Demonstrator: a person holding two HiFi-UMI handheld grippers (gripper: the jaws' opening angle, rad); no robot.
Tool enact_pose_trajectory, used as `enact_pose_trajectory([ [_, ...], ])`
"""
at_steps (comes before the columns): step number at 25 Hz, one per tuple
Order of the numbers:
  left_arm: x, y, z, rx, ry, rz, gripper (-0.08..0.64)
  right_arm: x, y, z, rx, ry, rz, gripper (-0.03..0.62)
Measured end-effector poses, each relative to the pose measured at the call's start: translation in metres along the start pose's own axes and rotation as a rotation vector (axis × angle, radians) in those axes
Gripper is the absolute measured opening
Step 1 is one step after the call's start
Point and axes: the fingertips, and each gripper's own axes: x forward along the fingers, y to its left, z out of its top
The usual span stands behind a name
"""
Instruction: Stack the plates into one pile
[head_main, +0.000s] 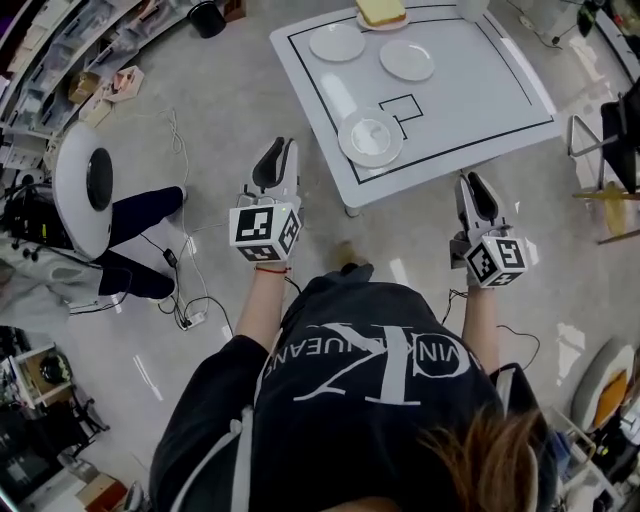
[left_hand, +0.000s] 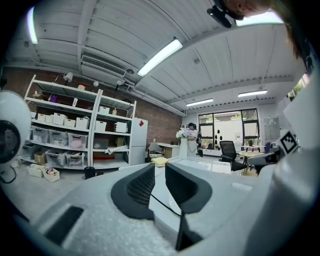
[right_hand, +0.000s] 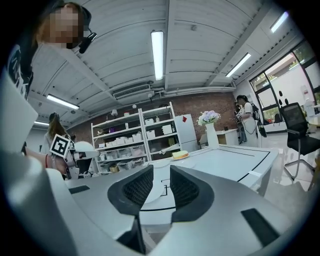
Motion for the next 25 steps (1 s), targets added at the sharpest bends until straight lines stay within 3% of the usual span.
enact_pose_trajectory([
  [6,0.043,0.007,-0.001,-0.013,0.004,-0.037,0.067,0.025,-0.007,0.004,-0.014,0.018,-0.009,0.106],
  [12,0.074,-0.011,-0.022,-0.027,0.067,-0.091,0.067,0.037,-0.034,-0.003,0.021,0.055,-0.047,0.106],
  [18,0.112,-0.013,-0.028,-0.006,0.096,-0.081,0.067,0.088,-0.058,-0.008,0.026,0.091,0.010,0.106],
  [25,0.179,-0.021,-0.025,-0.069,0.146,-0.068,0.064,0.160,-0.094,0.005,0.023,0.158,0.086,0.107],
])
